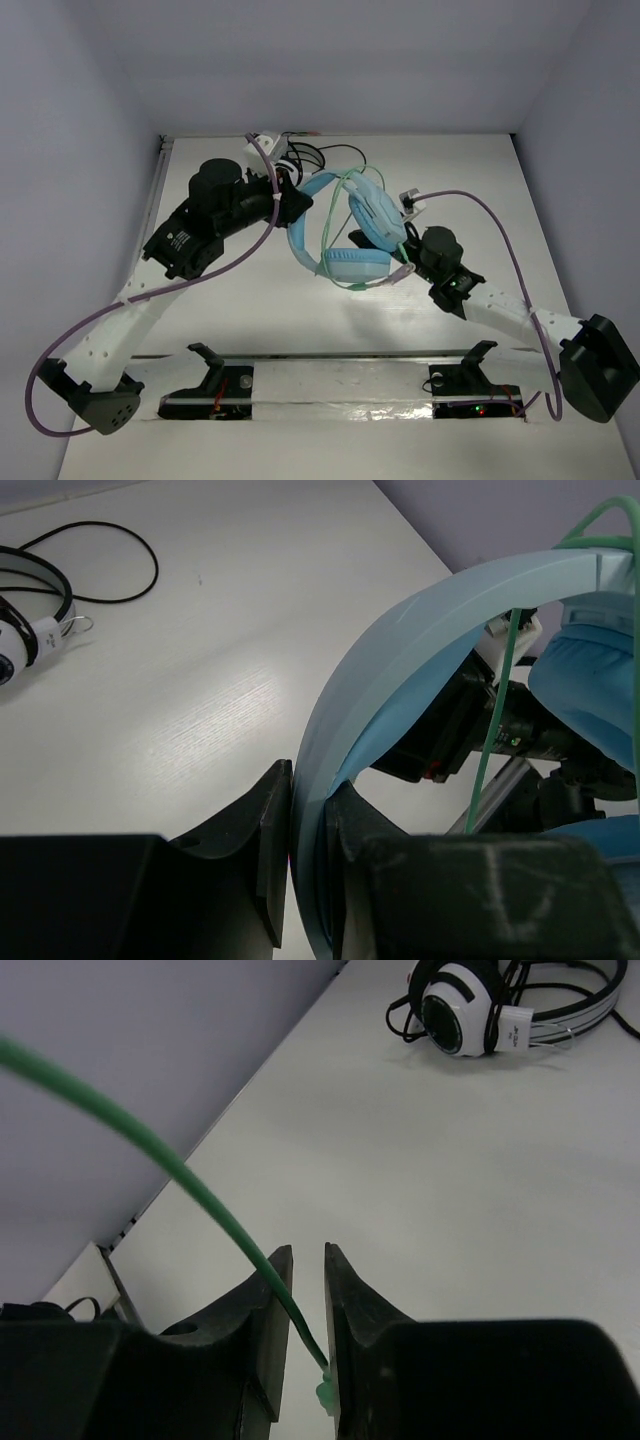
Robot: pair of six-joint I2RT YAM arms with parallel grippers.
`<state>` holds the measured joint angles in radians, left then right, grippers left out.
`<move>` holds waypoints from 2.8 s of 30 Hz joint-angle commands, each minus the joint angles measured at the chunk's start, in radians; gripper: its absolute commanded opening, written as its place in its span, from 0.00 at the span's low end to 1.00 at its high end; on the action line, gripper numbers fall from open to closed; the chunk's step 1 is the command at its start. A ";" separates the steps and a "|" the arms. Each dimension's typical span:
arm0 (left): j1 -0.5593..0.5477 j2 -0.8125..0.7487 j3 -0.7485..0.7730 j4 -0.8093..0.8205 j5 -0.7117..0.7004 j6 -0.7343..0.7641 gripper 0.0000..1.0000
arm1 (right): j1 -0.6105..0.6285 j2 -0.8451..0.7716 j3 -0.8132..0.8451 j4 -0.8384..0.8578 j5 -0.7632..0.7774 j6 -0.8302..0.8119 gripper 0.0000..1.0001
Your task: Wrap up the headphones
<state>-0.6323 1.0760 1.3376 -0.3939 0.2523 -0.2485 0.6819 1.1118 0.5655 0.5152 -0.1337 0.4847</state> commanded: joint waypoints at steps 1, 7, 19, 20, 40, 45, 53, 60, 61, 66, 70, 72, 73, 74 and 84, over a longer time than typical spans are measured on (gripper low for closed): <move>0.009 -0.025 0.069 0.130 -0.056 -0.095 0.00 | -0.002 -0.020 -0.051 0.137 -0.044 0.047 0.25; 0.009 -0.028 -0.038 0.300 -0.154 -0.221 0.00 | -0.002 -0.056 -0.127 0.175 -0.089 0.189 0.25; 0.009 0.093 -0.302 0.690 -0.363 -0.440 0.00 | 0.007 -0.047 -0.210 0.233 -0.096 0.472 0.09; 0.009 0.105 -0.317 0.710 -0.373 -0.461 0.00 | 0.007 -0.047 -0.220 0.258 -0.096 0.495 0.09; -0.096 0.814 -0.100 0.912 -0.524 -0.523 0.00 | 0.007 -0.139 -0.219 -0.151 0.463 0.617 0.16; -0.135 0.984 0.119 0.833 -0.539 -0.492 0.00 | 0.007 -0.191 -0.181 -0.325 0.655 0.600 0.47; -0.153 1.269 0.496 0.672 -0.545 -0.459 0.00 | 0.007 -0.349 -0.078 -0.549 0.789 0.483 0.76; -0.162 1.489 0.834 0.518 -0.544 -0.442 0.00 | 0.007 -0.518 -0.009 -0.678 0.833 0.362 0.38; -0.162 1.531 0.871 0.495 -0.544 -0.440 0.00 | 0.007 -0.547 0.008 -0.681 0.833 0.342 0.12; -0.162 1.584 0.973 0.486 -0.527 -0.428 0.17 | 0.007 -0.624 0.076 -0.744 0.833 0.272 0.02; -0.153 1.492 0.841 0.544 -0.493 -0.408 0.64 | 0.007 -0.662 0.132 -0.820 0.861 0.236 0.21; -0.153 1.432 0.715 0.582 -0.502 -0.385 0.72 | 0.007 -0.694 0.154 -0.854 0.876 0.224 0.25; -0.153 1.362 0.669 0.616 -0.504 -0.367 0.82 | 0.007 -0.705 0.158 -0.860 0.890 0.218 0.30; -0.153 1.324 0.575 0.636 -0.507 -0.356 0.87 | 0.007 -0.717 0.165 -0.865 0.888 0.215 0.35; -0.173 0.650 -0.073 0.997 -0.555 -0.213 0.99 | 0.007 -0.707 0.283 -0.889 0.839 0.178 1.00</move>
<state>-0.7879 1.9171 1.3254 0.4046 -0.2714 -0.5400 0.6823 0.3824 0.7853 -0.3531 0.7033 0.6952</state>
